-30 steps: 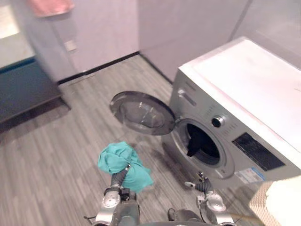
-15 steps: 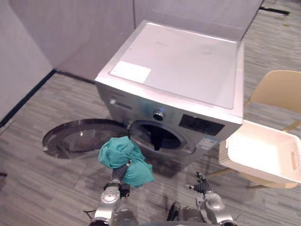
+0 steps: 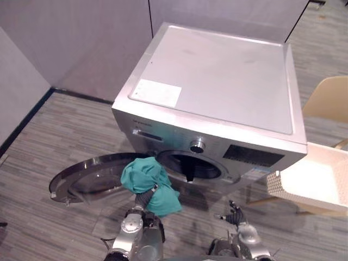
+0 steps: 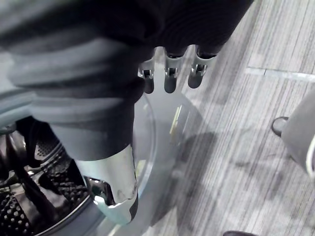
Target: Pick up the laundry basket with both hands and put the clothes into the washing machine.
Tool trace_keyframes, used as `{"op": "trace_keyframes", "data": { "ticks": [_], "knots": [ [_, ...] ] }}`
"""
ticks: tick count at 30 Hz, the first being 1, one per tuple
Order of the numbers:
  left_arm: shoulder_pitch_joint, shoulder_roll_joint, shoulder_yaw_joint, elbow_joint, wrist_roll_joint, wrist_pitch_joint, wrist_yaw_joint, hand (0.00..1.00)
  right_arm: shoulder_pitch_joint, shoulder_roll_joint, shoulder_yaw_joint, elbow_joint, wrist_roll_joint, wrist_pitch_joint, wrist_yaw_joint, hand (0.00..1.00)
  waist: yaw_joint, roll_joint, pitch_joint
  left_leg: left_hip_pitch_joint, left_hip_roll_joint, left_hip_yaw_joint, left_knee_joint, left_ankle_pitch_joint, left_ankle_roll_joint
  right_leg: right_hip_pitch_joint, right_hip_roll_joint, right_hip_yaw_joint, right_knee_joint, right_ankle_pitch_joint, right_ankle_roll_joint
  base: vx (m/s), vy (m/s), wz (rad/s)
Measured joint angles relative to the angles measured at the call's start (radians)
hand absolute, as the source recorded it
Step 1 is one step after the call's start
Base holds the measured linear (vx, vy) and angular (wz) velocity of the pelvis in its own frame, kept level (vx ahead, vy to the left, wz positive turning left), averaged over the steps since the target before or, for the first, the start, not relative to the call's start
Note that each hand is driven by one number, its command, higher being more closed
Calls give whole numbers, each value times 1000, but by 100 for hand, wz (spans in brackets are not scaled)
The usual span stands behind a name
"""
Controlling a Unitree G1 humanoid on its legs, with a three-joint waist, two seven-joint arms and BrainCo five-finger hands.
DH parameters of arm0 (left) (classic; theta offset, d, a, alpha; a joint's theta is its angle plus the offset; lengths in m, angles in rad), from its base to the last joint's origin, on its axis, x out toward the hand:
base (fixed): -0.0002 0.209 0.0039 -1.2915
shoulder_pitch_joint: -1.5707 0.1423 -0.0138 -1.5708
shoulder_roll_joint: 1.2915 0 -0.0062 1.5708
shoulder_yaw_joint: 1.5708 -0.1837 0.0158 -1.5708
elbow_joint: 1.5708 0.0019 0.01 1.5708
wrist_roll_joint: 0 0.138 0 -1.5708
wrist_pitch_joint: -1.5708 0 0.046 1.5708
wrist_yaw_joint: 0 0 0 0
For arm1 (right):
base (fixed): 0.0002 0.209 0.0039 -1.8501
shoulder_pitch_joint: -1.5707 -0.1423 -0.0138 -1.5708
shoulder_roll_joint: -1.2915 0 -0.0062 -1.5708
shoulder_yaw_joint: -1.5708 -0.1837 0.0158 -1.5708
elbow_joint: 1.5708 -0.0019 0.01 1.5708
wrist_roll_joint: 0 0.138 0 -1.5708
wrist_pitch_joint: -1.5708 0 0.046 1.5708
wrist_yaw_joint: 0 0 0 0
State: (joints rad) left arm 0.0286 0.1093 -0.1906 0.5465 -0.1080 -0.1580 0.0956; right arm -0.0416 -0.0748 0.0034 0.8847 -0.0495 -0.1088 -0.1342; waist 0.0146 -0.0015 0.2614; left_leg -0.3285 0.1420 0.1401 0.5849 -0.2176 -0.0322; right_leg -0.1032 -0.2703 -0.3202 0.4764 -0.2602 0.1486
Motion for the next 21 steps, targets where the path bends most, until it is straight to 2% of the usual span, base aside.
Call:
{"op": "trace_keyframes", "data": {
  "ticks": [2, 5, 7, 9, 10, 12, 15, 21],
  "knots": [
    [-60, 5, -3, -35, -6, -3, 5, 100, -69, -16, 8, 0, 0, -1, -4, 0, -1, 1, 62, -72, 2, 10, 80, -33, 11, -103, -24, 38, 120, -38, 6, -182, 90, -26],
    [-172, 14, -3, -41, -19, -6, 42, 100, -152, -40, 33, -7, 3, 0, -42, 0, -4, -5, 130, -214, 33, 27, 226, -87, 23, -277, -42, 101, 294, -95, 7, -253, 57, -32],
    [-217, 13, -1, -42, -39, -7, 63, 100, -191, -49, 37, -10, 18, 0, -47, 0, -18, -8, 152, -291, 42, 29, 301, -113, 29, -366, -49, 132, 380, -118, 7, -192, 41, -24],
    [-281, -2, 1, -44, -59, -17, 91, 100, -236, -51, 37, -45, 42, 1, -78, 0, -27, -7, 181, -415, 78, 33, 436, -157, 38, -513, -50, 174, 518, -156, -5, -166, 38, -30],
    [-298, -7, 2, -44, -60, -20, 100, 100, -240, -50, 36, -69, 45, 1, -86, 0, -26, -7, 184, -453, 89, 33, 472, -165, 45, -553, -47, 186, 555, -166, -4, -140, 27, -34],
    [-379, -25, 11, -49, -78, -24, 131, 100, -255, -45, 34, -187, 61, -1, -113, 0, -27, -8, 190, -621, 127, 26, 611, -198, 59, -733, -42, 223, 697, -196, -3, -131, 15, -31],
    [-461, -56, 42, -116, -79, -24, 162, 100, -273, -12, 22, -359, 75, -4, -142, 0, -26, -17, 234, -770, 168, 21, 741, -228, 67, -906, -25, 272, 833, -220, -13, -127, 9, -32],
    [-624, -68, 56, -207, -96, -24, 220, 100, -264, 41, 3, -580, 76, -30, -172, 0, -30, -20, 237, -1019, 210, -3, 885, -238, 77, -1174, 5, 320, 987, -235, -18, -89, -74, -20]
  ]
}}
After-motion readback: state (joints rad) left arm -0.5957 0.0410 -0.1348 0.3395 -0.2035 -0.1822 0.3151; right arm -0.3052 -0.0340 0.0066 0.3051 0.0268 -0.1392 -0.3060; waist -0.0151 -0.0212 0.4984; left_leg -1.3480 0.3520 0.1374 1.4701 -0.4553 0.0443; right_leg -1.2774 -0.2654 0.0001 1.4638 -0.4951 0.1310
